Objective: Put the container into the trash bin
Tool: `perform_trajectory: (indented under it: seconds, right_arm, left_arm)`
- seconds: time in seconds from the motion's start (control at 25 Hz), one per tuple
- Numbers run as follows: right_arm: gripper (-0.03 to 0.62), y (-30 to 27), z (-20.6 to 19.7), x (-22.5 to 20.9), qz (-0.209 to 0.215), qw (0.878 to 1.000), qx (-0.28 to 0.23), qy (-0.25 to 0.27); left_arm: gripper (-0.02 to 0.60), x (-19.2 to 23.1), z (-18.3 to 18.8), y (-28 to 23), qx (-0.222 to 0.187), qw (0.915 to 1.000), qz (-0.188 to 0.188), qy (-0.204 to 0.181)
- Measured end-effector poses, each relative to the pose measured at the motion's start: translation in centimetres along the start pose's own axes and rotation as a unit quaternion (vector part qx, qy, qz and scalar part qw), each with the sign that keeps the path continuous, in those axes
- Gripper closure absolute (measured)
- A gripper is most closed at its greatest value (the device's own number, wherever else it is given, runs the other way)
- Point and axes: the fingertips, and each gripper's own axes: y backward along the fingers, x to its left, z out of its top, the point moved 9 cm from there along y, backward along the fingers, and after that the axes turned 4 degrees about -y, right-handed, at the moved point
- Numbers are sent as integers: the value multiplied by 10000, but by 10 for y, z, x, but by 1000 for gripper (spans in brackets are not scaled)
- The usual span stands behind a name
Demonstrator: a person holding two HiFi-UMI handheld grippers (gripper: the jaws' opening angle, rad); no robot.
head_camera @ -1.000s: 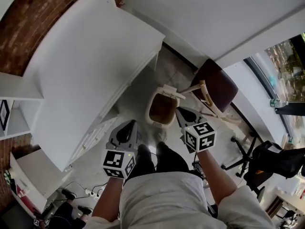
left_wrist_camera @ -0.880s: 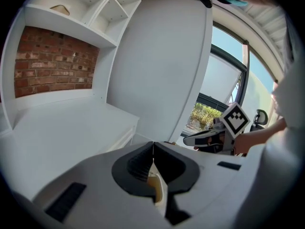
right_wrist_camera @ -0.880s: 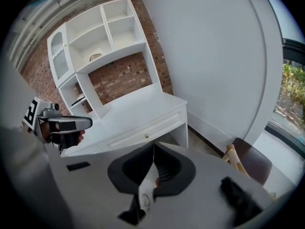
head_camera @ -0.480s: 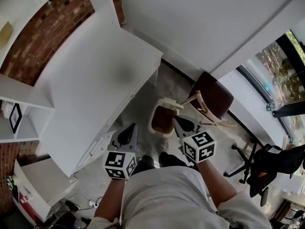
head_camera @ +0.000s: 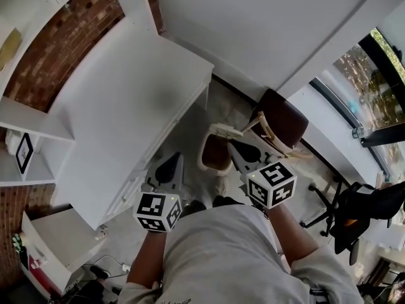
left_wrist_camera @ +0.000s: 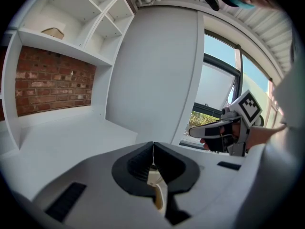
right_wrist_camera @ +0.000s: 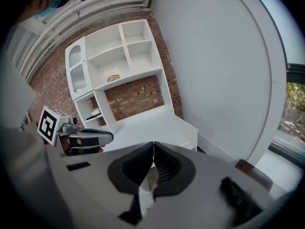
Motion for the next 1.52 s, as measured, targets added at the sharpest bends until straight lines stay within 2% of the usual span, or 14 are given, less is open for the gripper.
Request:
perform_trajectory:
  seconds: [0.52,1.52]
  right_arm:
    - [566,3,6,21,105,9998,-138,124]
    - [566,12,8,13,159,9995,-222,160]
  left_arm:
    - [565,1,2,9,11,10000,-5,-81]
    - [565,-7,4,7,37,9998,-104,-171]
